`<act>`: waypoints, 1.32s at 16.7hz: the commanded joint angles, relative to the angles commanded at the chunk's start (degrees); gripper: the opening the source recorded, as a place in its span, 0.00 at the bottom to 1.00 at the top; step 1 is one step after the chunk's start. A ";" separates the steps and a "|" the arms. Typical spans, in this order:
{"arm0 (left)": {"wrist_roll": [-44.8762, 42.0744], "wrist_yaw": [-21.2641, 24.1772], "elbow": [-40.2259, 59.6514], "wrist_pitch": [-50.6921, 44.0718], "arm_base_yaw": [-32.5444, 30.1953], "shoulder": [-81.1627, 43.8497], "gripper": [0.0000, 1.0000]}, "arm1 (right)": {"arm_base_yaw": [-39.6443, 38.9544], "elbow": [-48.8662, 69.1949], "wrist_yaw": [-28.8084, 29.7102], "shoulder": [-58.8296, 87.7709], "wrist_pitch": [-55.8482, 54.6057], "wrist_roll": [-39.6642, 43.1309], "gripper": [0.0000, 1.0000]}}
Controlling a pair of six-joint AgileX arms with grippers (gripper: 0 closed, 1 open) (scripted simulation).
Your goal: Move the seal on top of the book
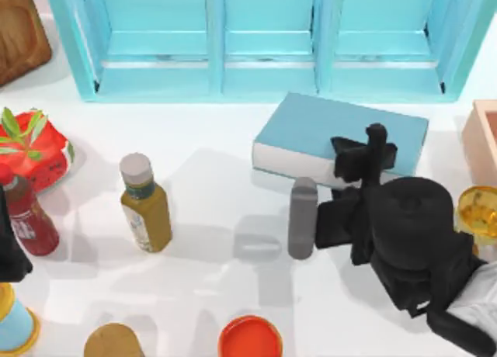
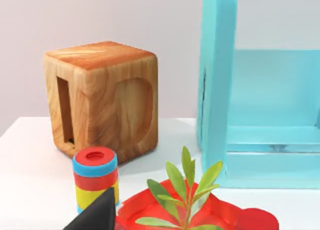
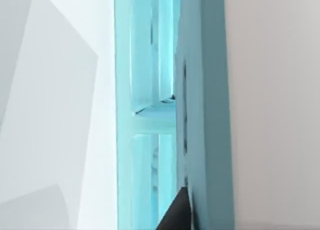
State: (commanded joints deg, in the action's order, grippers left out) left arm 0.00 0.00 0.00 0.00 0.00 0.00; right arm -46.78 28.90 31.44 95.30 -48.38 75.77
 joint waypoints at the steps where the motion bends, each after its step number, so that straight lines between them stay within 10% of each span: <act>1: 0.00 0.00 0.00 0.00 0.00 0.00 1.00 | -0.12 -0.22 0.19 -0.48 0.03 0.05 0.00; 20: 0.00 0.00 0.00 0.00 0.00 0.00 1.00 | -0.04 -2.27 0.43 7.74 -10.01 -0.13 0.00; 22: 0.00 0.00 0.00 0.00 0.00 0.00 1.00 | -0.04 -2.27 0.43 7.74 -10.01 -0.13 0.15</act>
State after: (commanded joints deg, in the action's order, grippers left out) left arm 0.00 0.00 0.00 0.00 0.00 0.00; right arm -46.82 26.63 31.87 103.04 -58.38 75.64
